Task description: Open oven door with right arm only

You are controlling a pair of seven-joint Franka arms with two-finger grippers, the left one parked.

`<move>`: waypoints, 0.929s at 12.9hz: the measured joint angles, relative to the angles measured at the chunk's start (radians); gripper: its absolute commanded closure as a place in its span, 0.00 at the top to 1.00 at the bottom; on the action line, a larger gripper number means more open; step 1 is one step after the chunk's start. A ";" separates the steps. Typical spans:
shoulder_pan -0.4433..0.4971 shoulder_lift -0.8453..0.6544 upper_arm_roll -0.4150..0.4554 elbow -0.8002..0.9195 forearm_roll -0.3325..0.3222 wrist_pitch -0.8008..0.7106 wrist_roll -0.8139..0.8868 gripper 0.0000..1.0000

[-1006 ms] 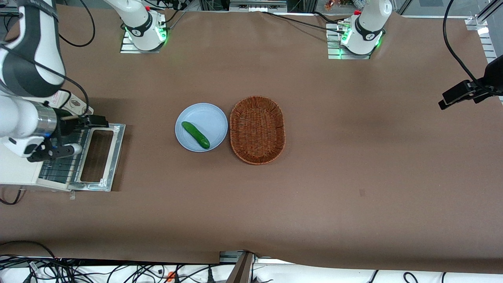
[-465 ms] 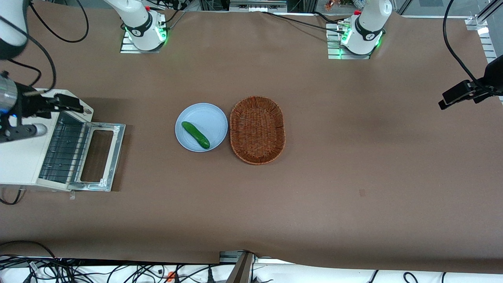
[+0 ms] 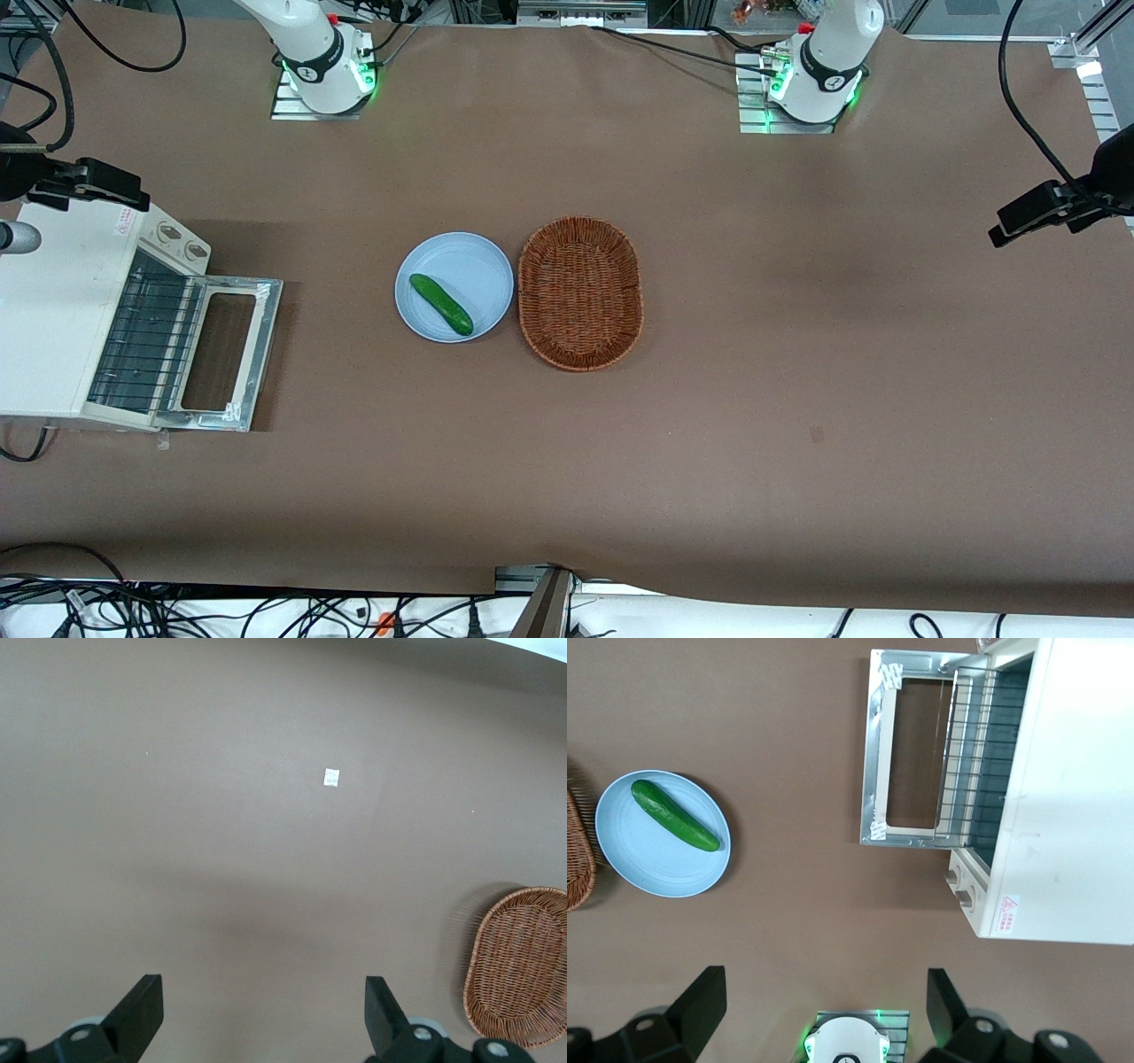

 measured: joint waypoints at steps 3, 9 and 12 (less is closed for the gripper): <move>-0.011 -0.022 0.000 -0.022 -0.016 0.000 0.002 1.00; -0.011 -0.034 0.000 -0.010 -0.021 0.010 0.002 1.00; -0.010 -0.032 0.001 -0.010 -0.021 0.017 0.002 1.00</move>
